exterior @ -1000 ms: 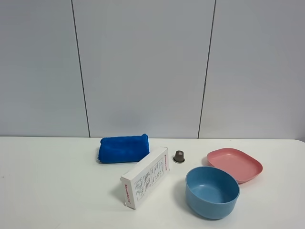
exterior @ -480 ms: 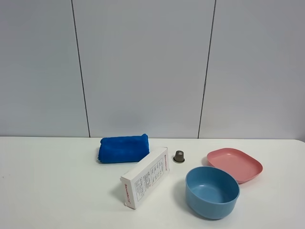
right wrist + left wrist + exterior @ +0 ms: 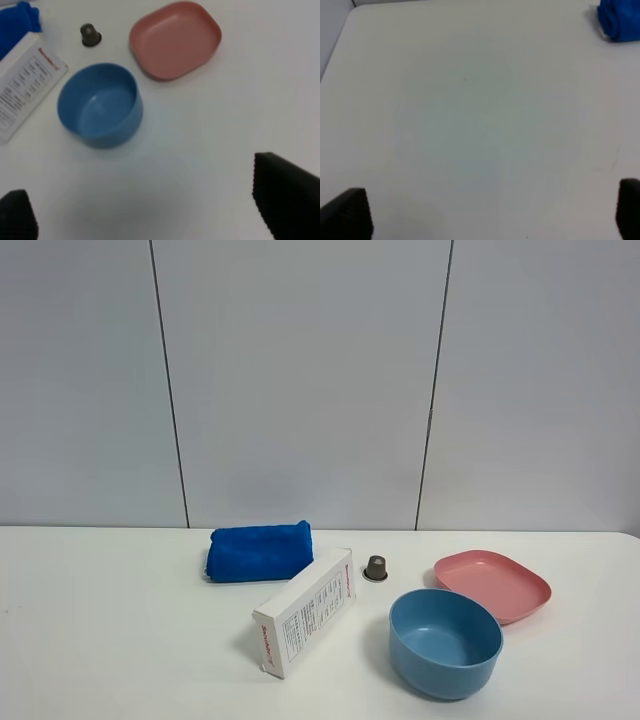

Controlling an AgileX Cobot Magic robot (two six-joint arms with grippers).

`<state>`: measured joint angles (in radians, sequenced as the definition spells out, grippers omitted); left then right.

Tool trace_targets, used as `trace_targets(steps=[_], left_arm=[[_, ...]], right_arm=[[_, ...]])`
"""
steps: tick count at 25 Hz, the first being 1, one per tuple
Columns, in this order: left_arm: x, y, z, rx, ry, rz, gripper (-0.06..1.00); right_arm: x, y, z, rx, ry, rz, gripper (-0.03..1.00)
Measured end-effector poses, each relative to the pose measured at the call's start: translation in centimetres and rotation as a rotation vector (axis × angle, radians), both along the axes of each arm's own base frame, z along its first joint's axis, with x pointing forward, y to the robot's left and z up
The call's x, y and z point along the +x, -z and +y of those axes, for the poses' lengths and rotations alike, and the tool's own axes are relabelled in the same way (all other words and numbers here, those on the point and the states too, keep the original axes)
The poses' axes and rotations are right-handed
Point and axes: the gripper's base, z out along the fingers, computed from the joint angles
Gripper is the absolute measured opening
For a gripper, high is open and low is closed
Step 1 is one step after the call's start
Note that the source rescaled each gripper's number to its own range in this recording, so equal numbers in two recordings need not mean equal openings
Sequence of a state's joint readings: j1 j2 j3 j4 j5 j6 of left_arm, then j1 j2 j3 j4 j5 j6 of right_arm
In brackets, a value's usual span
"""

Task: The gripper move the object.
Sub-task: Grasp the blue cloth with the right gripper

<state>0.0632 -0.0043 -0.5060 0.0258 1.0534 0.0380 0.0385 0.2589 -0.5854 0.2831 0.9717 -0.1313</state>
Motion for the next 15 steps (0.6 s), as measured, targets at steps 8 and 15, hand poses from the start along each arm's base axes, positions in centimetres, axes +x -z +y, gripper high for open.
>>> trace_targets(steps=[8, 15], left_arm=[[0.0, 0.0, 0.0, 0.000, 0.000, 0.000, 1.00], [0.0, 0.0, 0.0, 0.000, 0.000, 0.000, 1.00]], right_arm=[[7.9, -10.6, 1.1, -0.049, -0.137, -0.136, 1.00], [16.3, -14.8, 5.9, -0.058, -0.350, -0.091, 1.00]])
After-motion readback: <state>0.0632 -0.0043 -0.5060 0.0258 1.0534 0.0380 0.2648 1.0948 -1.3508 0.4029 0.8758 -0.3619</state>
